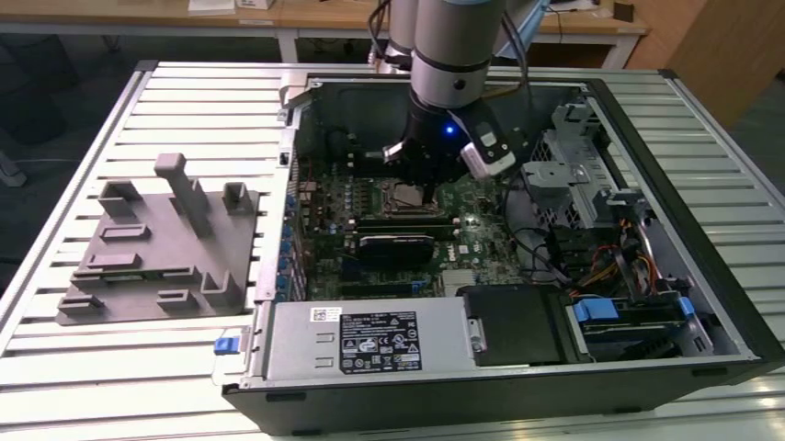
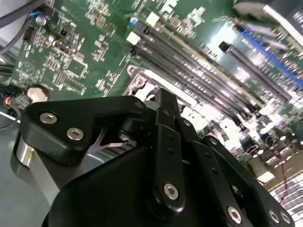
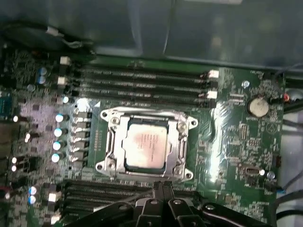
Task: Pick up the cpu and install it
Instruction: 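Install the second cpu locking lever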
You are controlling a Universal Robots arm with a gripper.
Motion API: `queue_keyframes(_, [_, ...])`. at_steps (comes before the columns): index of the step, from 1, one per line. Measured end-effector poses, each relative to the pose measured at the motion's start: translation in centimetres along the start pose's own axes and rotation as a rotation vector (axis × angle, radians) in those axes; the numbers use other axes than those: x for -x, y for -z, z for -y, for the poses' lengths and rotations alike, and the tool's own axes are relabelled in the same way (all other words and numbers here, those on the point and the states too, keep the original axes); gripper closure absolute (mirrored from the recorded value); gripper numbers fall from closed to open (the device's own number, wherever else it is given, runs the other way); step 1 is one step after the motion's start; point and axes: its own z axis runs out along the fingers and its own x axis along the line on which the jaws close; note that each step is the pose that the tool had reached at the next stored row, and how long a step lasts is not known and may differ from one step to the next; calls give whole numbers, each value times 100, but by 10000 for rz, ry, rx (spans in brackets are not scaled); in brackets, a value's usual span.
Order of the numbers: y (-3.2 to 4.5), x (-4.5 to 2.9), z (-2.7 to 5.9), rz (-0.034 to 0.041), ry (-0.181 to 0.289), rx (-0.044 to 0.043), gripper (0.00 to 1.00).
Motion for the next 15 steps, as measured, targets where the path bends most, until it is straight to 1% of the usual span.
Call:
queue_keyframes(2, [-3, -15, 31, 1, 23, 2, 89])
queue_keyframes(4, [-5, -50, 52, 0, 56, 2, 89])
queue_keyframes(9, [-8, -207, 59, -2, 93, 1, 89])
queue_keyframes(11, [-12, -250, 57, -1, 99, 2, 89])
queue_keyframes(13, [-31, -277, 56, -2, 99, 2, 89])
queue_keyframes(15, [-66, -285, 57, -2, 100, 5, 89])
